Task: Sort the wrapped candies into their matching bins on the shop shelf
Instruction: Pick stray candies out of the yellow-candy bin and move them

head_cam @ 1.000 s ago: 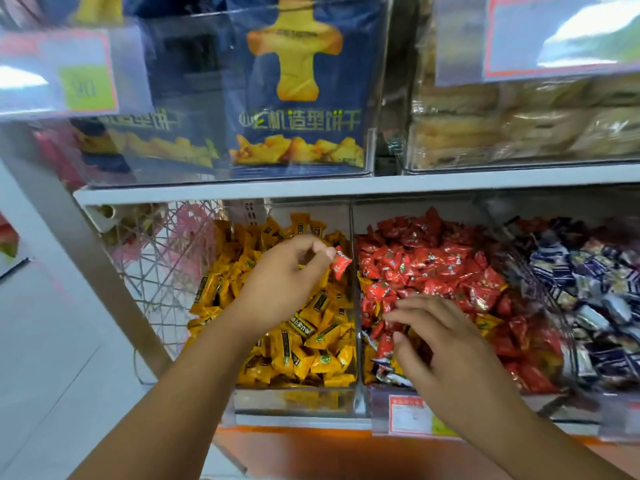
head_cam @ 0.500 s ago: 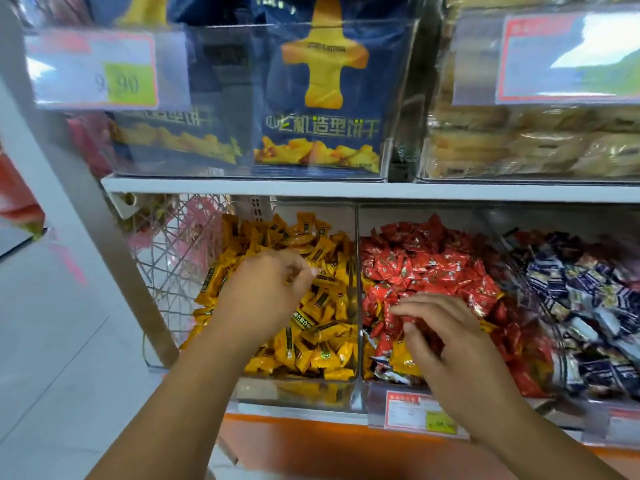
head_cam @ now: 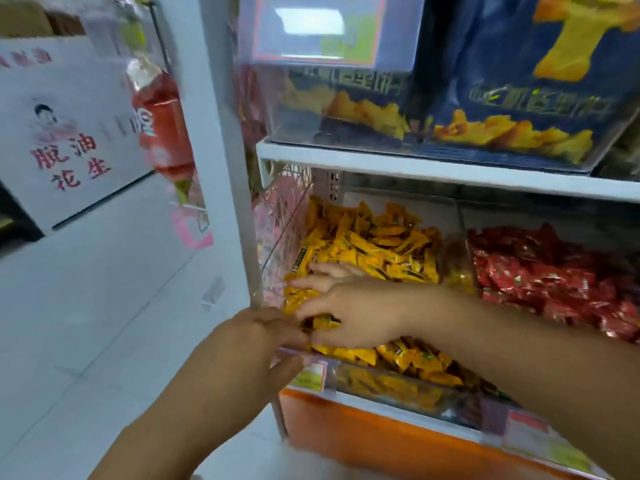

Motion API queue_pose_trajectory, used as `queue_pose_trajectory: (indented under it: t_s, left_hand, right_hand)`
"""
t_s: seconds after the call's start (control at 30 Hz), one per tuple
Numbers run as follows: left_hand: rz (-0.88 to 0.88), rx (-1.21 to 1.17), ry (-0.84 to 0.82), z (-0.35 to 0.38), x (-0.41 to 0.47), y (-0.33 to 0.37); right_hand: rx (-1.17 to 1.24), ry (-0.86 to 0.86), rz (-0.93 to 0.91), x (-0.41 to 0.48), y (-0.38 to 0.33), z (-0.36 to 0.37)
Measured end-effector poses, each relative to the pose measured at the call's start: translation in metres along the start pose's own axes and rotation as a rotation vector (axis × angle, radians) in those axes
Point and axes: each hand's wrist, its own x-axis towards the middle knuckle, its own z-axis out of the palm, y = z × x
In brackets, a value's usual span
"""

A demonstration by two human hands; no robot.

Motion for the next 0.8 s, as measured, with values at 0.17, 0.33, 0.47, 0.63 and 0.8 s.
queue_pose_trajectory:
  t_s: [0.17,0.33,0.47,0.63,0.8]
  left_hand:
    - [0.037,-0.025,0.048,0.0,-0.028,-0.013]
    - [0.079,-0.031,0.038,-0.003,-0.036,-0.018]
    - [0.024,0.014,-0.011,0.0,-0.039,-0.035]
    - [0.001,0.043,-0.019,0.002,-0.039,-0.037]
    - [0.037,0.021,-0.018,-0.001,-0.042,-0.031]
  right_hand:
    - [-0.306,-0.015,0.069,0.003,0.033,-0.001]
    - [-0.366,-0.213,0.233,-0.024,0.046,-0.024]
    - [-0.356,-0.096,0.149,-0.006,0.008,-0.04]
    - [-0.143,-0.102,-0.274,0.048,-0.016,-0.003]
    - [-0.338,-0.141,-0.194,0.031,0.026,0.003]
